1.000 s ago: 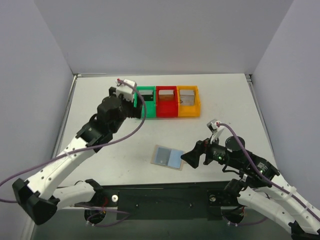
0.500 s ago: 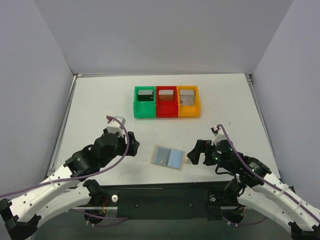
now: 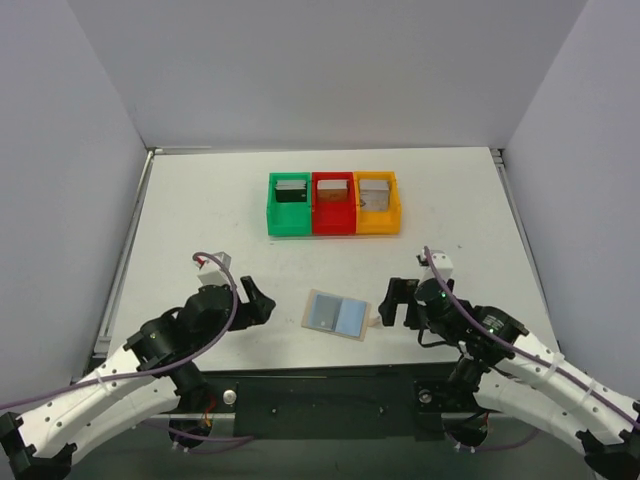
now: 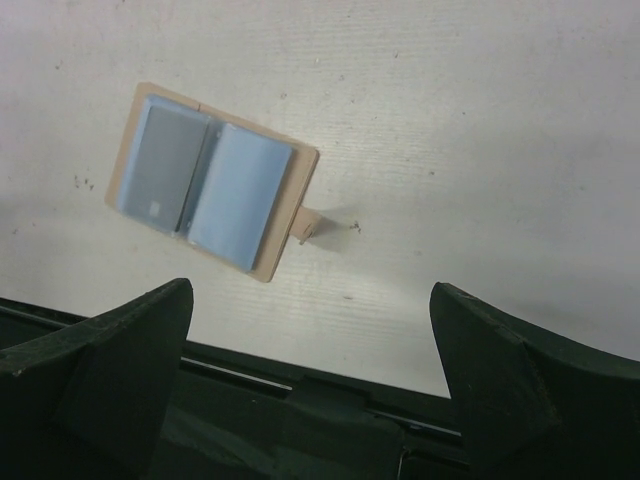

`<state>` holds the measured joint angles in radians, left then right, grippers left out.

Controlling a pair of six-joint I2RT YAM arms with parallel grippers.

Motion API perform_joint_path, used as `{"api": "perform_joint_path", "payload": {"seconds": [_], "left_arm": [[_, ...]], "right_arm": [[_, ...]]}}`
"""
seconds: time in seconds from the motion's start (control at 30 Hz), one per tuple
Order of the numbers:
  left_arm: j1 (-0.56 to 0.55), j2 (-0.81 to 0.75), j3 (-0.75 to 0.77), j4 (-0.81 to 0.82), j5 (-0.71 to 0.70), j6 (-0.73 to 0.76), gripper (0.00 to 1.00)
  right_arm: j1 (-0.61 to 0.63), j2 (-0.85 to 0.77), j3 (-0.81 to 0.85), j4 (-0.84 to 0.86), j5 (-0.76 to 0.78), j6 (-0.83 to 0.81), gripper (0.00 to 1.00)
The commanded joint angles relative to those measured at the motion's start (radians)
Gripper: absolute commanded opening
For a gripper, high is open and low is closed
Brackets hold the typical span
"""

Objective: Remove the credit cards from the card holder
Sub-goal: Remove the credit card from the card holder.

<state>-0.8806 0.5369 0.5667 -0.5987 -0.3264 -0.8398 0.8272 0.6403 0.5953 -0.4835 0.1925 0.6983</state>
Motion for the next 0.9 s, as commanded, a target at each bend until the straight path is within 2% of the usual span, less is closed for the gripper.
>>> {"api": "perform_joint_path", "payload": {"seconds": [0.0,0.07,0.13,0.2,0.27,0.4,0.5,0.57,0.77,0.87], "left_arm": [[0.005,0.020,-0.034,-0.108,-0.130,-0.316,0.87],[0.014,-0.012,-0.063,-0.104,-0.094,-0.349,0.87],[0.015,-0.070,-0.099,-0.023,-0.036,-0.291,0.87],[0.017,-0.136,-0.132,-0.009,-0.010,-0.318,0.87],[0.017,-0.223,-0.163,0.057,0.036,-0.266,0.87],[0.017,-0.424,-0.263,0.083,0.049,-0.280,0.87],[0.017,-0.520,-0.297,0.073,0.062,-0.268,0.87],[0.017,-0.485,-0.288,0.045,0.087,-0.251,0.85],[0.017,-0.280,-0.189,-0.026,0.096,-0.214,0.81],[0.017,-0.239,-0.154,-0.024,0.084,-0.206,0.80]], "right_arm": [[0.175,0.116,0.118,-0.078,0.260,0.006,1.00],[0.303,0.217,0.179,-0.153,0.425,0.024,1.00],[0.367,0.318,0.219,-0.176,0.484,0.046,1.00],[0.363,0.383,0.233,-0.159,0.450,0.082,1.00],[0.366,0.435,0.239,-0.101,0.388,0.046,1.00],[0.375,0.528,0.221,0.081,0.257,-0.003,1.00],[0.403,0.600,0.241,0.158,0.232,-0.010,0.85],[0.411,0.666,0.279,0.192,0.214,-0.011,0.77],[0.415,0.884,0.403,0.238,0.177,0.000,0.68],[0.415,0.973,0.457,0.243,0.180,0.004,0.61]]}}
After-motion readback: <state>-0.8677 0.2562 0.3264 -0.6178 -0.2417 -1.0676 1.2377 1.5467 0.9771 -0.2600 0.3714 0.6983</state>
